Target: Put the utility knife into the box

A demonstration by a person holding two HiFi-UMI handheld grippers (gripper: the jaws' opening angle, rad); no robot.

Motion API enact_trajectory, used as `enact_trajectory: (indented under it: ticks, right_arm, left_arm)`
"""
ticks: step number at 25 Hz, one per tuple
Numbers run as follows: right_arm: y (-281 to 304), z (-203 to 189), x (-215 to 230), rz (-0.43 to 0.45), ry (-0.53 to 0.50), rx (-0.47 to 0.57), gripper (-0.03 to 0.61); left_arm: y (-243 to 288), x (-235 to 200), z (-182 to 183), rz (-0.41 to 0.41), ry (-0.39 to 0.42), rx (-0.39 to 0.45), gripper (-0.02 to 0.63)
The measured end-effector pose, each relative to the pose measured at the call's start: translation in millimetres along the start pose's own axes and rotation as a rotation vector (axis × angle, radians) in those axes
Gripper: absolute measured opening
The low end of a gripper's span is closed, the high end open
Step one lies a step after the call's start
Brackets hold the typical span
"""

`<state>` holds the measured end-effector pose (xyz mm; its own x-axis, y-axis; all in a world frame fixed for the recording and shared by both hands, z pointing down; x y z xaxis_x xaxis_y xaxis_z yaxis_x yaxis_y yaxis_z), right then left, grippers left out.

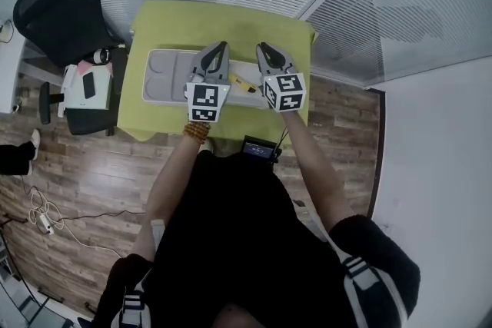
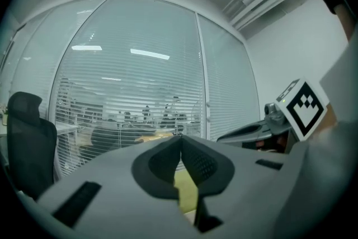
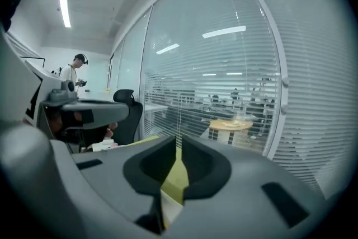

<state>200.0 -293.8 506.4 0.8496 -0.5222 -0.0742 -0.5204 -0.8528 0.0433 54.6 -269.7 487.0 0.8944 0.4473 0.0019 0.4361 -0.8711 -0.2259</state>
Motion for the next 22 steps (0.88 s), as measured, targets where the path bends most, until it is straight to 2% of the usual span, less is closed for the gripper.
enact_trajectory:
  ticks: [9,17,22]
  right_arm:
    - [-11,48,-5,-0.034,-0.015,0.137,0.021]
    - [-25,61,-14,-0.076,0.018,0.240,0.002]
    - [-29,60,-23,-0.075,-0.024,0.271,0.000]
  left_arm:
    - [8,8,10,-0.017,-0.015,0.023,0.012]
    - [5,10,15,-0.029,-0.005,0.036,0.012]
    - [3,11,12,-0.029,-0.004,0.033,0.012]
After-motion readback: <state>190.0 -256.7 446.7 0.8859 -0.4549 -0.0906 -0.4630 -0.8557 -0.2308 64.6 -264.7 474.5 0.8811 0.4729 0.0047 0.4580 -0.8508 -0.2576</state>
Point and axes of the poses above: the fingertips, and each gripper's own axes: y forward along the fingers, x to its right, z out of its top, the point moved 5 cm from there along -y, backward along the fingers, and after that the axes turned 15 degrees about x, right-handed, at the moved point
